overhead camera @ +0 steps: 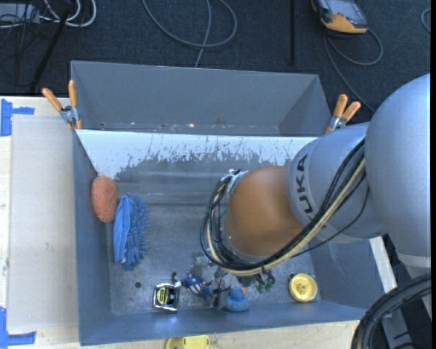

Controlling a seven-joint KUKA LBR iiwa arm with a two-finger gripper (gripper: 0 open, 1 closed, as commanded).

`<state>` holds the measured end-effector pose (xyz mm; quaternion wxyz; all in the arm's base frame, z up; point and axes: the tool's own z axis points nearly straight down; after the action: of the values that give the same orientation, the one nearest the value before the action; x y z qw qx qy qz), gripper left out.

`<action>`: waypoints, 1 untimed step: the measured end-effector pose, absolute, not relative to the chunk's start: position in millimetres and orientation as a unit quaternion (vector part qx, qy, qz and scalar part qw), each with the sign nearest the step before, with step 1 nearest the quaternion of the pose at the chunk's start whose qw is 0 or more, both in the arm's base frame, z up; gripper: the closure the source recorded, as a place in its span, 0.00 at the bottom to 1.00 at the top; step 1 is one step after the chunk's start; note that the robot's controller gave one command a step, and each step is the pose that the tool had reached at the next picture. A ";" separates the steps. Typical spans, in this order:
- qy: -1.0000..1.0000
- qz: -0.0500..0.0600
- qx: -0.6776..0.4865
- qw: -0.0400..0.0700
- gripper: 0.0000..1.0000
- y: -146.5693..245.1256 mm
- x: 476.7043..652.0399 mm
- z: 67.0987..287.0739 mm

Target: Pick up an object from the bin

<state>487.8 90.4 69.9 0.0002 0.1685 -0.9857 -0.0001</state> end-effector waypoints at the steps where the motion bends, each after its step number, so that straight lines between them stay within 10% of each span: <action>1: -0.986 0.000 0.166 0.001 1.00 90.9 490.5 73.8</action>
Offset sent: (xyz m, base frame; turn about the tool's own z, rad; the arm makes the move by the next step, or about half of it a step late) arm 0.0112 0.0169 0.0569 -0.0178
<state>490.5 90.9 73.8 0.0007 0.1664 -0.9861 -0.0002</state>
